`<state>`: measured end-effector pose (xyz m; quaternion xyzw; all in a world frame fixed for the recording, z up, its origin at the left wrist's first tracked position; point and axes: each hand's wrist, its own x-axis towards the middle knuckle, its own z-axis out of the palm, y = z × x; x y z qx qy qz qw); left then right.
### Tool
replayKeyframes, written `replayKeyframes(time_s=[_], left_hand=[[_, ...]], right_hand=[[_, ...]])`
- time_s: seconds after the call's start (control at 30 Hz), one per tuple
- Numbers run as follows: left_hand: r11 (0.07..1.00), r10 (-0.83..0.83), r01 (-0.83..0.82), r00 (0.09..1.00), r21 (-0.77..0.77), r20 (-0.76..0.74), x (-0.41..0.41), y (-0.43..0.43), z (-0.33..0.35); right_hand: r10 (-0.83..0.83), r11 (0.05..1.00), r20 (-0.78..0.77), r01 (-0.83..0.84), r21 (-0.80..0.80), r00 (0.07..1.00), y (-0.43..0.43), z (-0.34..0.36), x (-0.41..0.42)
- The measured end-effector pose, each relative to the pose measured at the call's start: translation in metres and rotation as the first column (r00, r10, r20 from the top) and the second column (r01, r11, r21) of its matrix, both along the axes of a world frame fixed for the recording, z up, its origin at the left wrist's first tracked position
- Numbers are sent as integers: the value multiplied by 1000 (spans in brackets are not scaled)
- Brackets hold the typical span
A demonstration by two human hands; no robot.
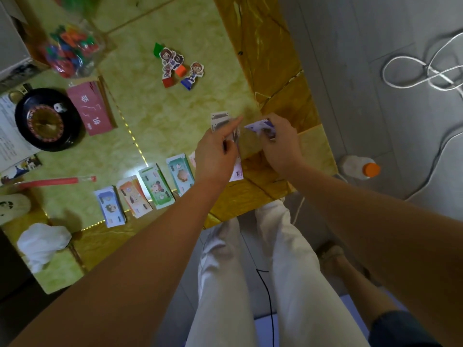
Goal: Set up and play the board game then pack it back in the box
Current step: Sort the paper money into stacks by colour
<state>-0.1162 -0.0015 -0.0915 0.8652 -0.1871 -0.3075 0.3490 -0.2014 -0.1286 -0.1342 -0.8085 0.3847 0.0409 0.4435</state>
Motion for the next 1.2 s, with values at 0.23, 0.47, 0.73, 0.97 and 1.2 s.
replayKeyframes(time_s=[0.23, 0.47, 0.73, 0.97, 1.2], left_hand=[[968, -250, 244, 963, 62, 101, -14, -6, 5], [997, -69, 67, 992, 23, 105, -9, 5, 0], [826, 458, -547, 791, -135, -406, 12, 36, 8], [729, 546, -684, 601, -22, -584, 4, 48, -5], [741, 518, -669, 626, -60, -583, 2, 55, -9]], right_hand=[[-100, 959, 76, 76, 272, 992, 3, 12, 4], [-207, 898, -66, 217, 383, 976, 6, 17, 4], [-40, 949, -278, 124, 291, 960, 16, 20, 7], [-140, 989, -246, 148, 14, 959, 48, 6, 11], [-199, 975, -171, 178, -130, 965, 64, 0, 8]])
